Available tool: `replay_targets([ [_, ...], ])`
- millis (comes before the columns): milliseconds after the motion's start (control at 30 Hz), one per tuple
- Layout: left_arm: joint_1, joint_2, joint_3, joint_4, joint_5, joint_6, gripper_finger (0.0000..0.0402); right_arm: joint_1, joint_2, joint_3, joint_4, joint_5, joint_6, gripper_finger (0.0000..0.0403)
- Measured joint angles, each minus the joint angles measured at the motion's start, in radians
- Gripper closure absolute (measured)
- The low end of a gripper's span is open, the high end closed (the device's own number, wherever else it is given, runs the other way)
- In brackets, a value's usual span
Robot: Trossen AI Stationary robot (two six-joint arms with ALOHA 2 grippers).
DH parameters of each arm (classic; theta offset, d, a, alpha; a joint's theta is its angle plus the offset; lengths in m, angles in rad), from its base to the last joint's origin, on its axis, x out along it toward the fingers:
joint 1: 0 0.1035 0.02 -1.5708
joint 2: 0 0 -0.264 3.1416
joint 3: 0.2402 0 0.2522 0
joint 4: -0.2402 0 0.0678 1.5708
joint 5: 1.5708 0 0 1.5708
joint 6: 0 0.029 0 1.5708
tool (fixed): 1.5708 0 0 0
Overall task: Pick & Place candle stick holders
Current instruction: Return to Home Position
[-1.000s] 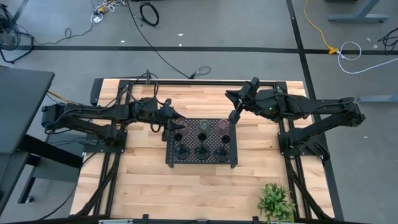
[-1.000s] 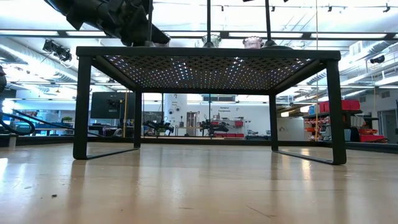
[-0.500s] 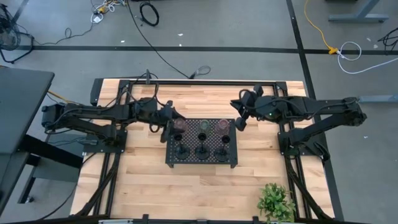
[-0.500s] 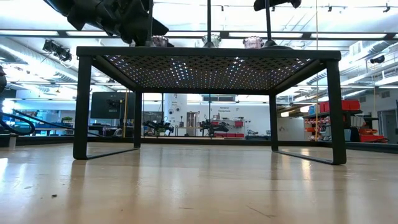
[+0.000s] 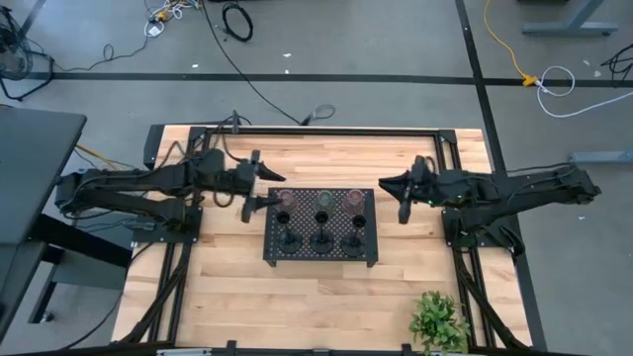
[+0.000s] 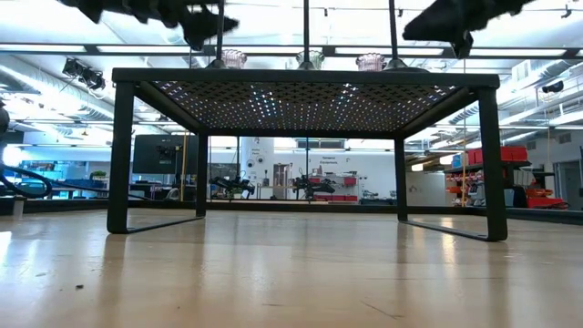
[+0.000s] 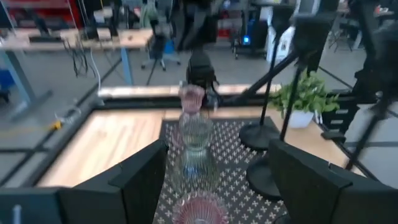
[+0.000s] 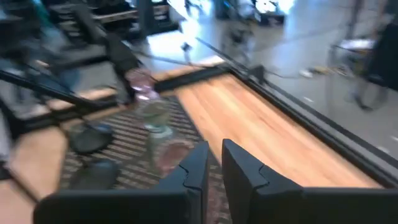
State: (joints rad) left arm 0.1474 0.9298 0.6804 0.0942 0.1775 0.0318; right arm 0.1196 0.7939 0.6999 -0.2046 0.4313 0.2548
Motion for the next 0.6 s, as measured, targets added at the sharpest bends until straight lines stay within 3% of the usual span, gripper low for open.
replay_targets([
  [200,0.0,-0.166,0.0,-0.135,-0.001,0.035,0.0124,0.0,-0.124,-0.213,0.225,-0.06,-0.053,0.0362],
  [433,0.0,-0.343,0.0,-0.447,-0.059,0.03,0.0124,0.0,-0.22,-0.436,0.474,-0.092,-0.057,0.0362],
  [600,0.0,-0.447,-0.041,-0.475,-0.079,0.033,0.0124,0.0,-0.252,-0.545,0.64,-0.107,-0.06,0.0362],
])
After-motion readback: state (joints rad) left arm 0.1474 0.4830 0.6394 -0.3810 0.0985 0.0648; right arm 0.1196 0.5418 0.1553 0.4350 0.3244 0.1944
